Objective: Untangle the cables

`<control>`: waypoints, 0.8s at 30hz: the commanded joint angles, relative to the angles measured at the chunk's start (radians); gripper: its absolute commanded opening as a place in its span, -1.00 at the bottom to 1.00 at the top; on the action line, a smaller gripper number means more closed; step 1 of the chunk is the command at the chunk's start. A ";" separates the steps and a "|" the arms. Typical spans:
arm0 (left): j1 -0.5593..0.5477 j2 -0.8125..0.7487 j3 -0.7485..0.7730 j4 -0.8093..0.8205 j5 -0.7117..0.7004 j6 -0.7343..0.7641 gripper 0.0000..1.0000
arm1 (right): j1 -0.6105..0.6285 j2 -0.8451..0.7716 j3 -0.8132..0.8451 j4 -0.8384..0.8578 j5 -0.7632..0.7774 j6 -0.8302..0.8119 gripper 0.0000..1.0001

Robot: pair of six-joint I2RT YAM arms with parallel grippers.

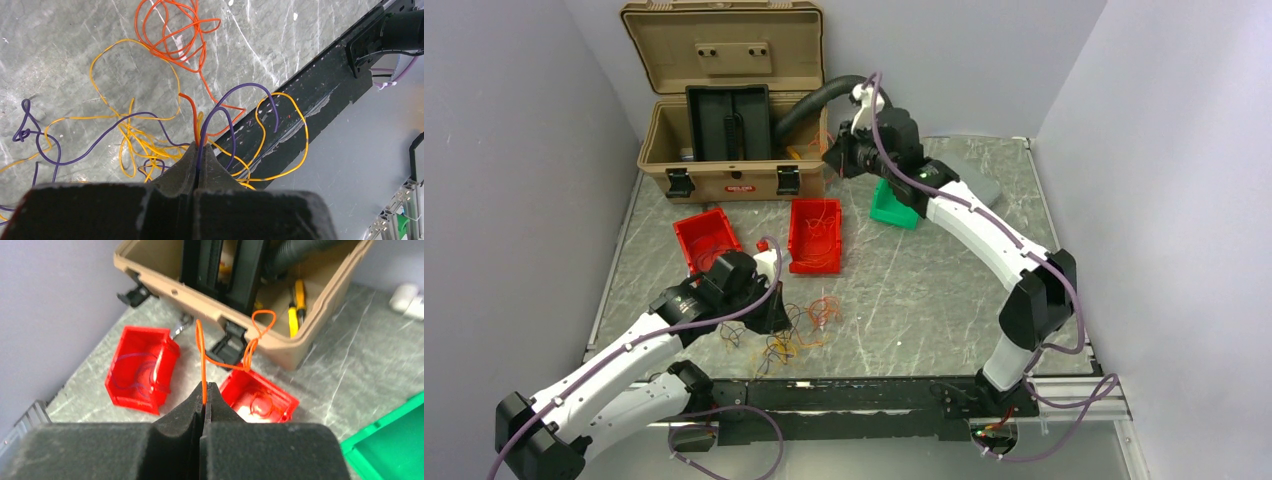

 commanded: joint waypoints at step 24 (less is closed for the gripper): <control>-0.002 -0.017 0.023 -0.020 -0.018 0.023 -1.00 | 0.113 0.287 -0.116 -0.019 0.179 0.034 -1.00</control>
